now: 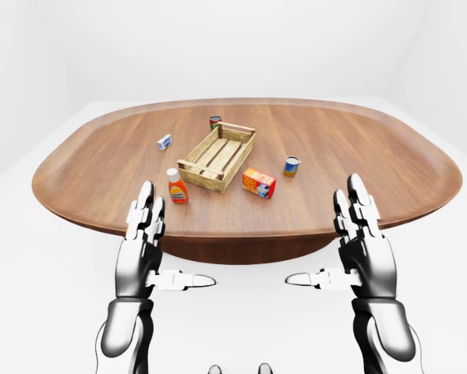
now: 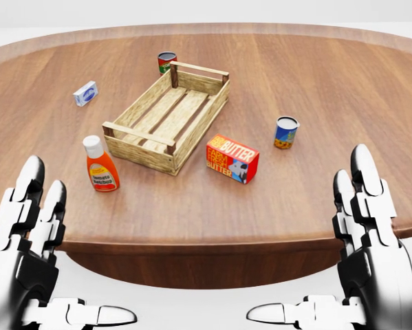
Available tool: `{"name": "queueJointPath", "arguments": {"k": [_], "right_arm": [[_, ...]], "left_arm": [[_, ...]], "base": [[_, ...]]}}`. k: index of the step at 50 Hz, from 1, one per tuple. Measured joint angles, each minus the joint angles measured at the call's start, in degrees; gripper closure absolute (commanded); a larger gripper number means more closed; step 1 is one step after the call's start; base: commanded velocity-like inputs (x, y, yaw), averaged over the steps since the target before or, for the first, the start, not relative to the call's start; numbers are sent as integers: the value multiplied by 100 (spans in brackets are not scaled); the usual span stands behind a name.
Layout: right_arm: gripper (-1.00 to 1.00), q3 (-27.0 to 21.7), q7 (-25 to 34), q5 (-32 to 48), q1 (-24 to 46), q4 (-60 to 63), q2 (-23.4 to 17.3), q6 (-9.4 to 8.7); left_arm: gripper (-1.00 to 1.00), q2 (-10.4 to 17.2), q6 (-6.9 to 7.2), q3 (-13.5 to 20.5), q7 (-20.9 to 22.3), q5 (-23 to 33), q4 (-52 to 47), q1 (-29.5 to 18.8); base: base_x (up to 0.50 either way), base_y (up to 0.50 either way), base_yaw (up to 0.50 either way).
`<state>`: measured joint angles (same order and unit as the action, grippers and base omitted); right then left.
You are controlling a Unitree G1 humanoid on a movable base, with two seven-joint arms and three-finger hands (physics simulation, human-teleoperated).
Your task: Pick up the butter and put it in the tray.
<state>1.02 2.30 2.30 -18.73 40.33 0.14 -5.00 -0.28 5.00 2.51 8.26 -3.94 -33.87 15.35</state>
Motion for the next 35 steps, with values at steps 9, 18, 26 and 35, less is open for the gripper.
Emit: {"name": "queueJointPath", "arguments": {"k": [9,18,26,35], "right_arm": [[-100,19,-5,45,21,-58,0,0],[-100,37,-12,62,29,-87,5,0],[-100,52,-15,74,42,-124,-3,0],[-100,68,18,27,32,-145,-18,0]], "left_arm": [[-100,4,0,23,-8,3,31,-33],[-100,13,0,69,-4,-16,30,-51],[-100,4,0,102,5,-35,19,-67],[-100,-4,0,112,15,-40,9,-58]], "base": [[0,44,0],[0,12,0],[0,7,0],[18,0,0]]}}
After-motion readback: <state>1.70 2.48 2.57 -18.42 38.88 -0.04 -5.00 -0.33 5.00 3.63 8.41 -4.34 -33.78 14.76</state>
